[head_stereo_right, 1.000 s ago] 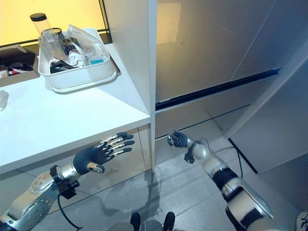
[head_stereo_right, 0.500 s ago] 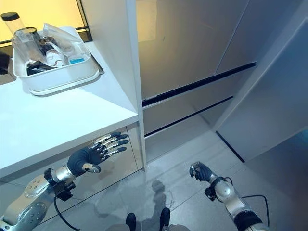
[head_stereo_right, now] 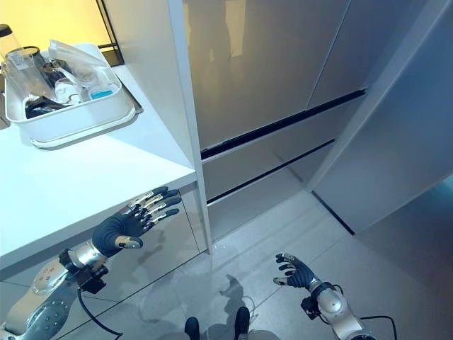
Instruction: Take the drinks into the refrigerator
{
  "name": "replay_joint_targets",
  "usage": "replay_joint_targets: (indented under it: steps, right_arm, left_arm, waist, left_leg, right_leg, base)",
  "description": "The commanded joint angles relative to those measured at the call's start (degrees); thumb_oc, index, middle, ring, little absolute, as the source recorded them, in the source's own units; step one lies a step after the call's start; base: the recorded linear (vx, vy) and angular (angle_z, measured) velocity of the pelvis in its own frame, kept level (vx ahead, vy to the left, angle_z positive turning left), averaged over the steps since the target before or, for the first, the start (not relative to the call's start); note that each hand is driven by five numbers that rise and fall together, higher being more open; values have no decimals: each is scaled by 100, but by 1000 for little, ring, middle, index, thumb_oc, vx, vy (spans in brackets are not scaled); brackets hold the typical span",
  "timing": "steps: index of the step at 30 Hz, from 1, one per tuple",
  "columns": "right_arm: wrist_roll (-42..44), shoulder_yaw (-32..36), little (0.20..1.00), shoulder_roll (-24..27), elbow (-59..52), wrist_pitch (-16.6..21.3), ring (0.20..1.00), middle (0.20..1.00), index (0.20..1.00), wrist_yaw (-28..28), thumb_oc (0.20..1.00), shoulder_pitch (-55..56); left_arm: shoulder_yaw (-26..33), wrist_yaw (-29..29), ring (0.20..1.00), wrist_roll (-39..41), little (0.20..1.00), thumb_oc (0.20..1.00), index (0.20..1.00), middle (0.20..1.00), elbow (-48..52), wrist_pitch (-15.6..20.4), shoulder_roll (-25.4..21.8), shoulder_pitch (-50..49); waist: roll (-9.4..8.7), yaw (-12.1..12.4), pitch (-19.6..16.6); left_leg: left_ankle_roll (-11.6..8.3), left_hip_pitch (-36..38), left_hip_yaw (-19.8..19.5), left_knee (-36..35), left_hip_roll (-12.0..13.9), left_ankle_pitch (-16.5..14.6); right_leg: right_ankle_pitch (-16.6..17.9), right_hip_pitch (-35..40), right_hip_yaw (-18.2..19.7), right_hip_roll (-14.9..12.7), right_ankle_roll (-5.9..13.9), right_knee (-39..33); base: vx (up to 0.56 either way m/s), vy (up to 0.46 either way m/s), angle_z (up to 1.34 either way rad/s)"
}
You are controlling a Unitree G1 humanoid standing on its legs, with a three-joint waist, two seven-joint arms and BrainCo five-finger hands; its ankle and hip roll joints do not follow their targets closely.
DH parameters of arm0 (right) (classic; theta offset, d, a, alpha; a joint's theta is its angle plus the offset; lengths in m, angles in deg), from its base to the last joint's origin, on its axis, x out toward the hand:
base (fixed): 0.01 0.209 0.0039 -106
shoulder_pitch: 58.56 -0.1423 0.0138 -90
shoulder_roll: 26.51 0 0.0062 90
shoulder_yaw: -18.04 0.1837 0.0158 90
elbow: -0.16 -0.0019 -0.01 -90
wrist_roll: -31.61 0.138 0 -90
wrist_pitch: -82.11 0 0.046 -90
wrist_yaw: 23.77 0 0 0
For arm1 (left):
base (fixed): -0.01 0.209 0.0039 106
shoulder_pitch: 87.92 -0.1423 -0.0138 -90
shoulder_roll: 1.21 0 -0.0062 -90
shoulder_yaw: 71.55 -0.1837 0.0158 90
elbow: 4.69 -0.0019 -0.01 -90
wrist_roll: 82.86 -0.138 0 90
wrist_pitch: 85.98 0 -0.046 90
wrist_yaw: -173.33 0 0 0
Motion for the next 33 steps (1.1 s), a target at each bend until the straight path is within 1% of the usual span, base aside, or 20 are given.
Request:
replay_joint_targets:
  steps: [1, 8, 11, 12, 13, 14, 15, 16, 17, 19, 20, 21, 22, 23, 24, 25, 26, 27, 29, 33]
  right_arm:
    - [298, 62, 1000, 26, 10, 356, 1000, 1000, 1000, -116, 1000, -194]
    - [452, 134, 1000, -104, 329, 351, 1000, 1000, 1000, -177, 1000, -182]
    - [485, 139, 1000, -145, 405, 337, 1000, 1000, 1000, -209, 1000, -208]
    - [500, 152, 1000, -138, 343, 332, 1000, 1000, 1000, -220, 1000, -218]
    - [500, 155, 1000, -134, 343, 331, 1000, 1000, 1000, -220, 1000, -219]
    - [516, 163, 1000, -114, 370, 340, 1000, 1000, 1000, -271, 1000, -257]
    - [527, 179, 1000, -108, 405, 341, 1000, 1000, 1000, -289, 1000, -281]
    - [528, 182, 1000, -106, 407, 342, 1000, 1000, 1000, -289, 1000, -282]
    - [535, 192, 1000, -84, 390, 343, 1000, 1000, 1000, -314, 1000, -320]
    - [519, 199, 1000, -68, 381, 348, 1000, 1000, 1000, -370, 1000, -338]
    - [502, 185, 1000, -73, 408, 348, 1000, 1000, 1000, -385, 1000, -353]
    - [501, 187, 1000, -67, 410, 349, 1000, 1000, 1000, -387, 1000, -356]
    - [503, 158, 1000, -131, 576, 349, 1000, 1000, 1000, -439, 1000, -385]
    - [503, 159, 1000, -126, 581, 352, 1000, 1000, 1000, -441, 1000, -392]
    - [509, 150, 1000, -183, 685, 359, 1000, 1000, 1000, -458, 1000, -398]
    - [544, 149, 1000, -323, 1109, 305, 1000, 1000, 1000, -501, 1000, -419]
    - [606, 178, 1000, -472, 1545, 247, 1000, 1000, 1000, -510, 1000, -426]
    - [608, 173, 1000, -474, 1564, 258, 1000, 1000, 1000, -512, 1000, -444]
    - [699, 237, 1000, -710, 2236, 113, 1000, 1000, 1000, -541, 1000, -420]
    - [593, 277, 1000, -896, 2903, -68, 1000, 1000, 1000, -666, 1000, -473]
  left_arm:
    - [43, 75, 1000, -129, 1000, 1000, 1000, 1000, 28, 429, 124, -20]
    - [57, 233, 1000, -456, 1000, 1000, 1000, 1000, -426, 556, 227, 31]
    - [49, 373, 1000, -818, 1000, 1000, 1000, 1000, -821, 671, 306, 47]
    - [41, 626, 1000, -1386, 1000, 1000, 1000, 1000, -1346, 833, 369, 65]
    - [27, 633, 1000, -1398, 1000, 1000, 1000, 1000, -1362, 844, 378, 79]
    - [-60, 901, 1000, -2027, 1000, 1000, 1000, 1000, -2072, 956, 466, 121]
    - [-124, 980, 1000, -2294, 1000, 1000, 1000, 1000, -2295, 999, 489, 166]
    - [-135, 987, 1000, -2304, 1000, 1000, 1000, 1000, -2308, 1007, 496, 179]
    - [-252, 1187, 1000, -2749, 1000, 1000, 1000, 1000, -2968, 1023, 674, 211]
    - [-376, 1442, 1000, -3346, 1000, 1000, 1000, 1000, -3625, 1067, 852, 306]
    - [-411, 1546, 1000, -3522, 1000, 1000, 1000, 1000, -4005, 1030, 1003, 349]
    - [-421, 1554, 1000, -3533, 1000, 1000, 1000, 1000, -4028, 1043, 1017, 366]
    - [-380, 1888, 1000, -3947, 1000, 1000, 1000, 1000, -5018, 952, 1415, 464]
    - [-387, 1898, 1000, -3958, 1000, 1000, 1000, 1000, -5043, 967, 1430, 482]
    - [-281, 2010, 1000, -4086, 1000, 1000, 1000, 1000, -5621, 886, 1657, 548]
    - [-25, 2375, 1000, -4519, 1000, 1000, 1000, 1000, -6815, 750, 2036, 734]
    - [184, 2577, 1000, -4740, 1000, 1000, 1000, 1000, -7509, 618, 2255, 809]
    - [188, 2588, 1000, -4751, 1000, 1000, 1000, 1000, -7535, 633, 2265, 829]
    - [671, 2918, 1000, -4889, 1000, 1000, 1000, 1000, -8494, 327, 2572, 848]
    - [858, 3042, 1000, -4812, 1000, 1000, 1000, 1000, -8766, 174, 2780, 841]
  waist:
    - [-28, -68, -203]
    - [-18, -92, -225]
    - [-15, -106, -232]
    - [-20, -119, -235]
    - [-15, -118, -234]
    - [-13, -129, -247]
    - [-2, -133, -249]
    - [2, -130, -247]
    - [13, -140, -255]
    - [17, -156, -261]
    - [20, -156, -264]
    - [27, -155, -262]
    - [24, -162, -266]
    - [31, -163, -262]
    - [18, -169, -273]
    - [13, -177, -282]
    - [9, -173, -303]
    - [12, -178, -294]
    - [12, -177, -340]
    - [16, -170, -371]
  left_leg:
    - [15, 43, -223, 7, 12, -392]
    - [0, -27, -238, 7, 14, -364]
    - [4, -55, -250, 7, 8, -361]
    - [11, -65, -253, 7, 2, -358]
    - [11, -65, -255, 7, 1, -359]
    - [14, -73, -253, 7, -3, -356]
    - [14, -70, -251, 7, -7, -359]
    - [14, -69, -251, 7, -7, -360]
    - [18, -67, -237, 7, -14, -360]
    - [26, -66, -226, 7, -18, -365]
    - [29, -65, -220, 7, -18, -366]
    - [29, -66, -220, 7, -17, -367]
    - [35, -63, -210, 7, -21, -368]
    - [35, -62, -211, 7, -20, -369]
    - [39, -69, -204, 7, -26, -365]
    - [47, -82, -191, 7, -30, -360]
    - [50, -86, -190, 7, -31, -358]
    - [50, -82, -191, 7, -29, -363]
    - [49, -71, -187, 7, -36, -373]
    - [49, -59, -199, 7, -38, -390]
  right_leg:
    - [-60, -105, -148, -408, 675, 481]
    - [-22, -128, -150, -420, 680, 447]
    - [-5, -148, -144, -428, 687, 437]
    - [-2, -161, -140, -434, 686, 443]
    - [-3, -161, -142, -435, 686, 444]
    - [-5, -166, -137, -434, 688, 446]
    - [-10, -166, -133, -432, 688, 452]
    - [-11, -166, -133, -432, 688, 453]
    - [-14, -169, -132, -431, 689, 455]
    - [-19, -171, -118, -427, 689, 458]
    - [-23, -177, -113, -424, 689, 462]
    - [-24, -178, -113, -424, 689, 463]
    - [-29, -187, -100, -417, 680, 466]
    - [-30, -187, -101, -416, 680, 467]
    - [-32, -190, -92, -412, 675, 465]
    - [-44, -203, -87, -409, 663, 466]
    - [-49, -203, -86, -405, 653, 459]
    - [-53, -198, -87, -403, 654, 460]
    - [-68, -171, -90, -395, 626, 444]
    - [-71, -120, -96, -394, 615, 410]
  base:
    - [0, 0, 0]
    - [0, 0, 0]
    - [0, 0, 0]
    - [0, 0, 0]
    - [0, 0, 0]
    - [0, 0, 0]
    - [0, 0, 0]
    - [0, 0, 0]
    - [0, 0, 0]
    - [2, 16, 0]
    - [0, 0, 0]
    - [0, 0, 0]
    - [0, 0, 0]
    - [0, 0, 0]
    - [0, 0, 0]
    - [0, 0, 0]
    - [0, 0, 0]
    - [0, 0, 0]
    - [0, 0, 0]
    - [0, 0, 0]
